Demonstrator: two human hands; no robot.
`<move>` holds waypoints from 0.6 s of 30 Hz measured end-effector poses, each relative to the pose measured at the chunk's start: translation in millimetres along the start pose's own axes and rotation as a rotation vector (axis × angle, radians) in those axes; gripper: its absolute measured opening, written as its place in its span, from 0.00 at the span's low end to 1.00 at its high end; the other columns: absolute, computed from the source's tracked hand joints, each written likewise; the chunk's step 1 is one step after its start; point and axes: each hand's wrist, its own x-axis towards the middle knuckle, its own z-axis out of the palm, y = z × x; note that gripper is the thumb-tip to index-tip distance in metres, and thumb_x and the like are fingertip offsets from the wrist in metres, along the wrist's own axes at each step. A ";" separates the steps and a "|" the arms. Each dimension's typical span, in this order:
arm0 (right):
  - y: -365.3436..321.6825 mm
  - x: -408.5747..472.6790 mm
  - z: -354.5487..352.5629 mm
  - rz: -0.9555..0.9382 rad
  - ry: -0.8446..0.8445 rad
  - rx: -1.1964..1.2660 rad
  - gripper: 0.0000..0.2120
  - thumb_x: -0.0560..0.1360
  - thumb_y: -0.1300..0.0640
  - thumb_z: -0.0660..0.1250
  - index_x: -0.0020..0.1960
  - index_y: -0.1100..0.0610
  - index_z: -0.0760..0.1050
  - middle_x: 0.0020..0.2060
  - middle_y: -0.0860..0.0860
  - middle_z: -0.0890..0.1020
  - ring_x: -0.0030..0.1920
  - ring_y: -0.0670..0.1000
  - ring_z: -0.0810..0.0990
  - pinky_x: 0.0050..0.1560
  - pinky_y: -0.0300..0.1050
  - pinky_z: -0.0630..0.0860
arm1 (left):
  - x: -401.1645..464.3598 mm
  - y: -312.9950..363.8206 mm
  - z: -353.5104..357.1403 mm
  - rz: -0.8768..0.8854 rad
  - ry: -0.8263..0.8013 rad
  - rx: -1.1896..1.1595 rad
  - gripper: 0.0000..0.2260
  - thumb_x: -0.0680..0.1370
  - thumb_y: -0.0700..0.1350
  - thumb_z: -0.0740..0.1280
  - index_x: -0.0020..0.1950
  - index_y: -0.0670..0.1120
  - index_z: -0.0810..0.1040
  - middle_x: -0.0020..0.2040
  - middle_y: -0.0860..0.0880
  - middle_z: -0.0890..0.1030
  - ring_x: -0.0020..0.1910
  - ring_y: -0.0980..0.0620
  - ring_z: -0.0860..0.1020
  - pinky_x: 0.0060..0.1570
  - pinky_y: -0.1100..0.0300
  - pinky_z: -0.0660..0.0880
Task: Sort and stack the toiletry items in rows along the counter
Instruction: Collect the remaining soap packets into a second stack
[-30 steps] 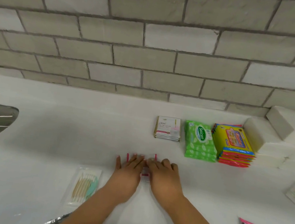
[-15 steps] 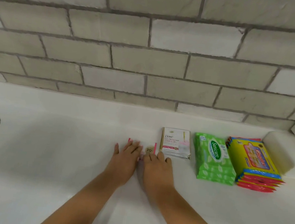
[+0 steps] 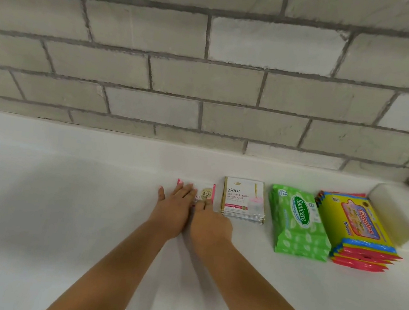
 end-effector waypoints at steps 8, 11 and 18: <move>-0.3 5.5 0.9 0.048 -0.038 0.065 0.23 0.81 0.59 0.51 0.74 0.59 0.53 0.74 0.57 0.58 0.65 0.57 0.71 0.54 0.51 0.73 | 10.8 -0.4 4.1 -0.001 -0.008 0.000 0.23 0.83 0.48 0.49 0.78 0.48 0.48 0.79 0.52 0.46 0.77 0.49 0.40 0.72 0.38 0.44; -0.1 7.6 0.4 0.054 -0.048 0.076 0.22 0.81 0.58 0.51 0.74 0.58 0.54 0.74 0.56 0.59 0.65 0.57 0.71 0.55 0.51 0.72 | 13.9 -0.4 3.4 -0.010 -0.016 -0.018 0.23 0.83 0.48 0.49 0.78 0.48 0.48 0.79 0.52 0.46 0.77 0.49 0.40 0.72 0.38 0.44; 1.5 10.8 -0.1 0.060 -0.065 0.082 0.22 0.81 0.57 0.50 0.74 0.57 0.53 0.75 0.55 0.56 0.66 0.58 0.70 0.56 0.52 0.71 | 17.9 0.5 4.6 -0.029 -0.025 -0.027 0.23 0.83 0.48 0.48 0.78 0.49 0.48 0.79 0.53 0.47 0.77 0.49 0.40 0.72 0.37 0.45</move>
